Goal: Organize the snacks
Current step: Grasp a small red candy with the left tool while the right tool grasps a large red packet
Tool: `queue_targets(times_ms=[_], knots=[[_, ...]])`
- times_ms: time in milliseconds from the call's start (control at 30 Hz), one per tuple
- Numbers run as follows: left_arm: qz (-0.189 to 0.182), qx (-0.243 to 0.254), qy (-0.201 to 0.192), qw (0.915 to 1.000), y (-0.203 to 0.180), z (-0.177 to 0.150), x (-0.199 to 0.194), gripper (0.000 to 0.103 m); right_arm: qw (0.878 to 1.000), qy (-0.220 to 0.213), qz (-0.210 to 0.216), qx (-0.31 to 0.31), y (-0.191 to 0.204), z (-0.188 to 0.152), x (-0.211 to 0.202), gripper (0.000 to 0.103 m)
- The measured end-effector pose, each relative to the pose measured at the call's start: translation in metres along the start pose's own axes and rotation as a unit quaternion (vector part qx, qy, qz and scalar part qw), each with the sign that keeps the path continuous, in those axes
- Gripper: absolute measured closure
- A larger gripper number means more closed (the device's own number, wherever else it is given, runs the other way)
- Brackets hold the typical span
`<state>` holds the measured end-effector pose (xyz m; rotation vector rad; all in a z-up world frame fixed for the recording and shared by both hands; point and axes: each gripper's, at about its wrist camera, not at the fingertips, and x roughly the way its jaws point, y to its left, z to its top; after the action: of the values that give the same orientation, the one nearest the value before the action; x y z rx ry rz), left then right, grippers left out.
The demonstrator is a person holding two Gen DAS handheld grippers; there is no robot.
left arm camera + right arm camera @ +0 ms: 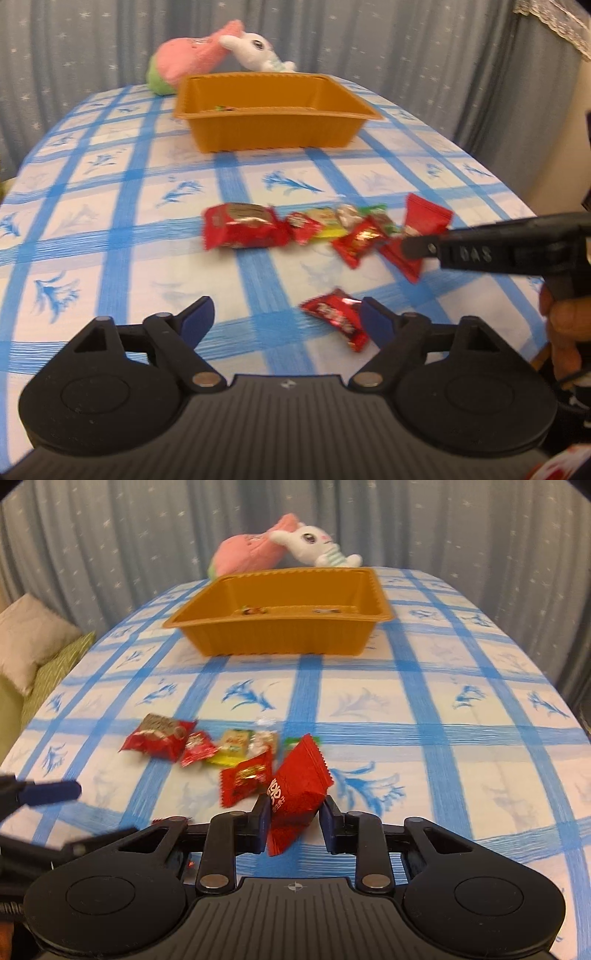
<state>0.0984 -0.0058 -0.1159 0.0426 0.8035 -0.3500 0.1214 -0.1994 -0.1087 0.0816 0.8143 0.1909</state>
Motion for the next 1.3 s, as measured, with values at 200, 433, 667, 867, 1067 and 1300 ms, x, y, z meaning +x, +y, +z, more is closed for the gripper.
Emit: queue_targets(times_ms=[200, 433, 667, 867, 1067, 1300], knots=[[-0.032, 0.021, 0.019, 0.9991, -0.022, -0.003, 0.010, 0.042, 1.000, -0.002, -0.015, 0.023, -0.012, 0.001, -0.005, 0.078], [-0.034, 0.026, 0.022, 0.9989, -0.037, -0.001, 0.021, 0.051, 0.999, -0.002, -0.021, 0.035, -0.021, 0.000, -0.007, 0.078], [0.004, 0.041, 0.012, 0.9991, -0.038, 0.002, 0.027, 0.074, 0.999, 0.000, -0.018, 0.049, -0.026, 0.001, -0.006, 0.077], [0.018, 0.056, 0.012, 0.9982, -0.035, -0.002, 0.022, 0.080, 0.998, 0.003, -0.026, 0.063, -0.030, 0.000, -0.006, 0.050], [0.048, 0.072, -0.003, 0.9962, -0.034, -0.002, 0.019, 0.080, 0.997, -0.001, -0.064, 0.051, -0.028, 0.000, -0.004, 0.042], [0.071, 0.064, 0.001, 0.9955, -0.022, -0.001, 0.020, 0.080, 0.991, 0.003, -0.068, 0.111, -0.040, -0.003, -0.004, 0.031]])
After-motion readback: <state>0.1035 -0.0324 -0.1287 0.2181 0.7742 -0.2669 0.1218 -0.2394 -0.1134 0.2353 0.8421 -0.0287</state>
